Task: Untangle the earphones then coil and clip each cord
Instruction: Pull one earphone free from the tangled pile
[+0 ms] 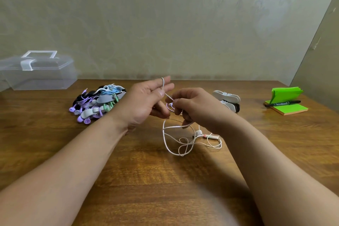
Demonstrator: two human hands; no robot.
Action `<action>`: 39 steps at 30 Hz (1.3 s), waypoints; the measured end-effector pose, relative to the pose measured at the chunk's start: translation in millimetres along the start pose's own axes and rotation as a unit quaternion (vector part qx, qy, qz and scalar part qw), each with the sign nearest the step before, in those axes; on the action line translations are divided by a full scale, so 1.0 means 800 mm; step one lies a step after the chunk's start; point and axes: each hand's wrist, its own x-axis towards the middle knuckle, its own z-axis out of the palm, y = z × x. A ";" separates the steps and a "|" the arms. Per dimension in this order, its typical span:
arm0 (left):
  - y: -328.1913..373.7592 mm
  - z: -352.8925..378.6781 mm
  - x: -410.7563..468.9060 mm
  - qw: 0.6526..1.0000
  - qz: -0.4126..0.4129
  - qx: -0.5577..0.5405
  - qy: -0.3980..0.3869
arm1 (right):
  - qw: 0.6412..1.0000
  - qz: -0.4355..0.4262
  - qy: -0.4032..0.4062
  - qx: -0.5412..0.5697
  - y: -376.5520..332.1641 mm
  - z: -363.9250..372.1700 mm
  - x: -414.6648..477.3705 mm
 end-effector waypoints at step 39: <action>-0.002 -0.026 -0.002 0.935 0.062 0.347 -0.043 | 0.998 -0.003 0.002 -0.058 -0.005 -0.011 -0.006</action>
